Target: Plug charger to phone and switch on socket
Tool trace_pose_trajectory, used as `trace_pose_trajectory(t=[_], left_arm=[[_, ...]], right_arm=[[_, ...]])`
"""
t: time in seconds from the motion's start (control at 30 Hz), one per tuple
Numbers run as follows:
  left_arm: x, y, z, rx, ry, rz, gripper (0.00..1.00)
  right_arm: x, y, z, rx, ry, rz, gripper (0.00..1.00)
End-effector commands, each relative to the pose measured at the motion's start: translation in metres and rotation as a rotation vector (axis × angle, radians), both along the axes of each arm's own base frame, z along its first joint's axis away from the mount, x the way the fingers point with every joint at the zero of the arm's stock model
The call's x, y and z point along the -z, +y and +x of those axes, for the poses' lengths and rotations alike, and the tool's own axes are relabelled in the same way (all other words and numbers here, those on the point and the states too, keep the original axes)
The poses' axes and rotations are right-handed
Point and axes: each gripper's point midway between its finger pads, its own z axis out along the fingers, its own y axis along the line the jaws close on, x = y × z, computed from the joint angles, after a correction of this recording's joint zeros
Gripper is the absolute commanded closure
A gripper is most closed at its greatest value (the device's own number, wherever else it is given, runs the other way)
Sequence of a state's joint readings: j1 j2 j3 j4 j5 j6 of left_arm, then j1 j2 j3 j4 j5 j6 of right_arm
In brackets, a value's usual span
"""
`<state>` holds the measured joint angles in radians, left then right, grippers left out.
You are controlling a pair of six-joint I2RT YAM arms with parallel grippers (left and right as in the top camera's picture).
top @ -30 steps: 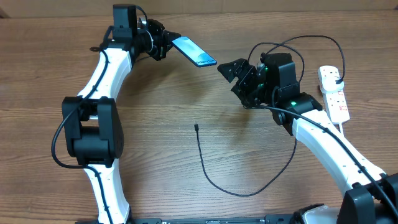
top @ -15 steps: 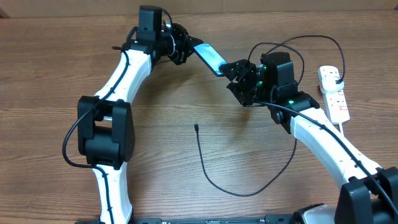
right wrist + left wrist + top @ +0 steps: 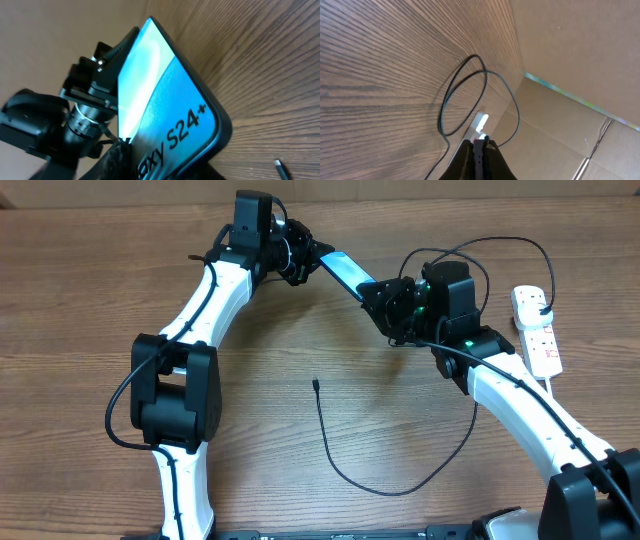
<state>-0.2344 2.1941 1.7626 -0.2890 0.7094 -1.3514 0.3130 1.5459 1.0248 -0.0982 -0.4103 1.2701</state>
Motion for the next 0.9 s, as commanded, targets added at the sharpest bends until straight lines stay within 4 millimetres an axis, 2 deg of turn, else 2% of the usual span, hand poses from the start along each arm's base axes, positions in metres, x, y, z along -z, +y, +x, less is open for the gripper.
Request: trace_pose_trajectory(t=[0.0, 0.13, 0.3, 0.47, 0.6, 0.87], left_arm=[[-0.016, -0.0235, -0.01, 0.073, -0.033, -0.029, 0.96], [-0.0161, -0.0271, -0.0118, 0.08, -0.033, -0.03, 0.96], [-0.0167, -0.0282, -0.013, 0.087, -0.031, -0.035, 0.96], [-0.0172, -0.029, -0.014, 0.093, -0.03, -0.04, 0.96], [-0.0173, -0.029, -0.014, 0.093, -0.03, -0.04, 0.96], [-0.0229, -0.0317, -0.015, 0.121, -0.054, -0.061, 0.96]], right_arm=[[-0.0051, 0.003, 0.0024, -0.023, -0.043, -0.029, 0.76], [-0.005, 0.0029, 0.0023, -0.023, -0.043, -0.029, 0.82], [-0.0051, 0.003, 0.0023, -0.023, -0.043, -0.029, 0.83], [-0.0083, 0.0037, 0.0041, -0.021, -0.056, -0.021, 0.91], [-0.0134, 0.0045, 0.0069, -0.02, -0.08, -0.013, 0.91], [-0.0124, 0.0043, 0.0065, -0.03, -0.089, -0.028, 0.73]])
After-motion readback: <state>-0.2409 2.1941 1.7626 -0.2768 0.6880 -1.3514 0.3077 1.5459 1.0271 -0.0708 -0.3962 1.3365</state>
